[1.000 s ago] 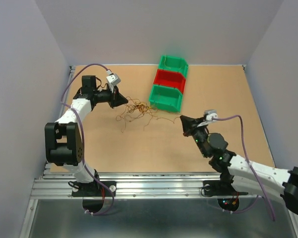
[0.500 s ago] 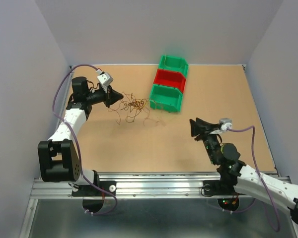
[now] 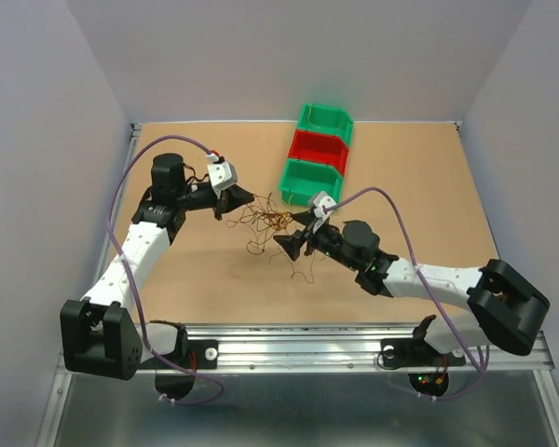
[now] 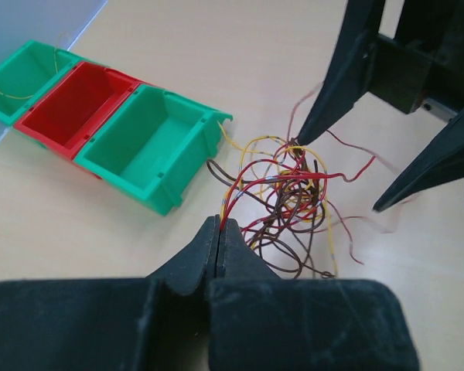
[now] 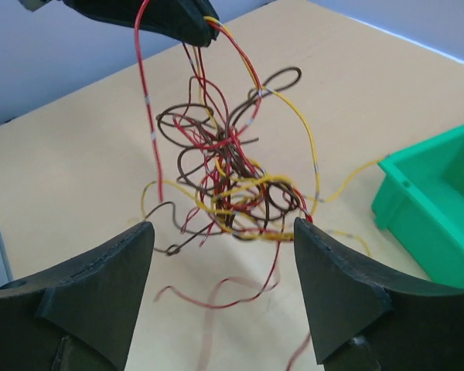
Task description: Untangle the cables
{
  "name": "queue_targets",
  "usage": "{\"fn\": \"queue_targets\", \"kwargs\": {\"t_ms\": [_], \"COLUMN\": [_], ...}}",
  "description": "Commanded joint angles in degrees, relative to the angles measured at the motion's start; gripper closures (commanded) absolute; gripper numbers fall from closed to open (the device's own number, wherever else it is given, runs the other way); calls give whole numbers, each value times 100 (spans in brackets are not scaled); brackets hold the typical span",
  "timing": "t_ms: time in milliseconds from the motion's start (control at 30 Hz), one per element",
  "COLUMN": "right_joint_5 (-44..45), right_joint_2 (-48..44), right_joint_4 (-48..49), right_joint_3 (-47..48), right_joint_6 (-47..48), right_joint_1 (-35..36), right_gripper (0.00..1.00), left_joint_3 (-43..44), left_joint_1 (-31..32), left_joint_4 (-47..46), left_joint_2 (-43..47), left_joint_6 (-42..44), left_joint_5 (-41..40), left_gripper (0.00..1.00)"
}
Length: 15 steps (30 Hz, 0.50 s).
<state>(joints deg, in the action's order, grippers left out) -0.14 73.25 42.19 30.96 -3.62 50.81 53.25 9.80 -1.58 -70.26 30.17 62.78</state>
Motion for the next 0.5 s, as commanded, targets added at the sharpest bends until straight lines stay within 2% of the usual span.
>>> {"fn": "queue_targets", "kwargs": {"t_ms": [0,200,233,300,333,400,433,467], "right_joint_5": [-128,-100,-30,-12,266,418,540,568], "right_joint_2": [610,1444,1551,1822,1894,2017,2113,2149], "right_joint_4": [728,1219,1282,1449,1519,1694,1756,1757], "right_joint_3": [840,1245,1298,1447,1491,1536,1553,1553], "right_joint_6": [466,547,538,520,494,502,485,485], "right_joint_1": [17,17,17,17,17,17,17,17], "right_gripper": [21,23,30,37,40,50,63,70], "left_joint_3": [62,106,106,115,141,194,238,255], "left_joint_1": [39,188,197,224,224,233,233,224], "left_joint_4": [324,624,642,720,756,835,940,975], "left_joint_2": [232,425,443,460,469,461,452,443], "left_joint_6": [322,437,454,463,463,481,515,533], "left_joint_5": [260,480,498,524,533,577,621,638], "left_gripper": [100,100,100,100,100,100,100,100]}}
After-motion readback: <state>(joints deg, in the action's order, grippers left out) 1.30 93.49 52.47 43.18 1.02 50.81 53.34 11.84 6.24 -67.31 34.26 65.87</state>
